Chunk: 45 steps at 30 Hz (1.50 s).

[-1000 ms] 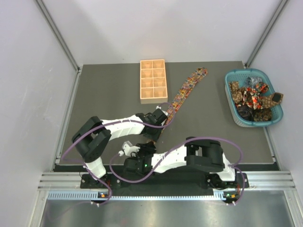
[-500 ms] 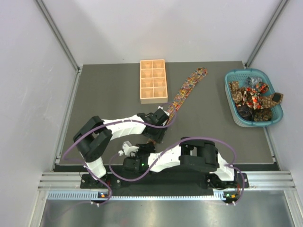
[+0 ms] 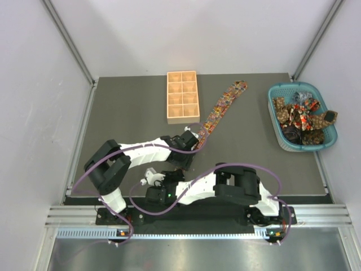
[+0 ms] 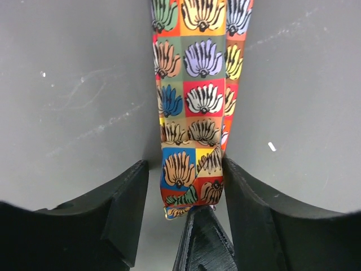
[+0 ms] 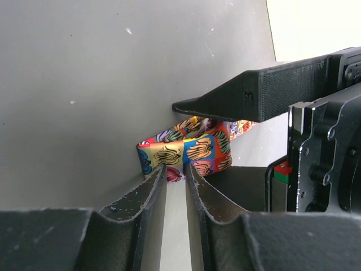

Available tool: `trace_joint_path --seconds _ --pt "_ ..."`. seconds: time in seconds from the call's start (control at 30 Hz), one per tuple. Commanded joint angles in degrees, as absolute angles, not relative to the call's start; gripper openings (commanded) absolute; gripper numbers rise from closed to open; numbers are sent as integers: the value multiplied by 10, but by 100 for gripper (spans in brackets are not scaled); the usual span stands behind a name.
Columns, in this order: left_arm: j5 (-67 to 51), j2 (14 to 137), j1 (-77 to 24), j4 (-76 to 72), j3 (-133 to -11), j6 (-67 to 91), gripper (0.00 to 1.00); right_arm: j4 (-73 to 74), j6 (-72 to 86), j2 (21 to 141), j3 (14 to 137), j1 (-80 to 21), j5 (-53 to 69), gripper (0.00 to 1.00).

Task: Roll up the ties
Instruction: Roll the tie

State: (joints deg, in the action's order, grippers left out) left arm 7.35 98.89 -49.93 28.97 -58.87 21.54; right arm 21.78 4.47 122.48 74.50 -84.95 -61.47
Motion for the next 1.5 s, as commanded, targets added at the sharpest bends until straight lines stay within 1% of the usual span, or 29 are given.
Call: trace_joint_path --seconds 0.0,0.07,0.1,0.17,0.2,0.37,0.47,0.53,0.57,0.63,0.67,0.77,0.97,1.3,1.47 --pt "66 1009 -495 339 -552 229 58 223 47 1212 764 -838 -601 22" --pt "62 1016 -495 335 -549 229 51 223 45 1209 764 -838 -601 22" --pt "61 1020 -496 330 -549 229 42 224 45 1208 764 -838 -601 22" --pt "55 1034 -495 326 -549 227 35 224 40 1206 766 -838 -601 23" --pt "54 1038 -495 323 -550 225 30 225 40 1202 766 -839 -602 24" --pt "52 1050 -495 319 -553 219 22 241 26 1189 784 -841 -601 30" --pt "51 1055 -496 321 -555 214 21 253 18 1179 795 -853 -590 34" --pt "51 1059 -496 324 -561 211 20 263 15 1175 805 -865 -571 41" --pt "50 1061 -496 325 -562 210 21 272 14 1176 809 -869 -565 46" --pt "45 1064 -495 329 -567 207 20 291 19 1182 823 -875 -545 49" --pt "44 1066 -495 332 -569 206 21 307 25 1185 827 -875 -539 53" --pt "41 1073 -495 339 -574 203 20 324 29 1194 833 -875 -514 59" --pt "30 1080 -496 357 -585 200 20 343 26 1211 834 -860 -498 59" --pt "3 1106 -494 403 -628 183 21 313 4 1245 825 -824 -508 59" --pt "-37 1096 -481 397 -629 179 22 284 4 1248 809 -816 -506 62"
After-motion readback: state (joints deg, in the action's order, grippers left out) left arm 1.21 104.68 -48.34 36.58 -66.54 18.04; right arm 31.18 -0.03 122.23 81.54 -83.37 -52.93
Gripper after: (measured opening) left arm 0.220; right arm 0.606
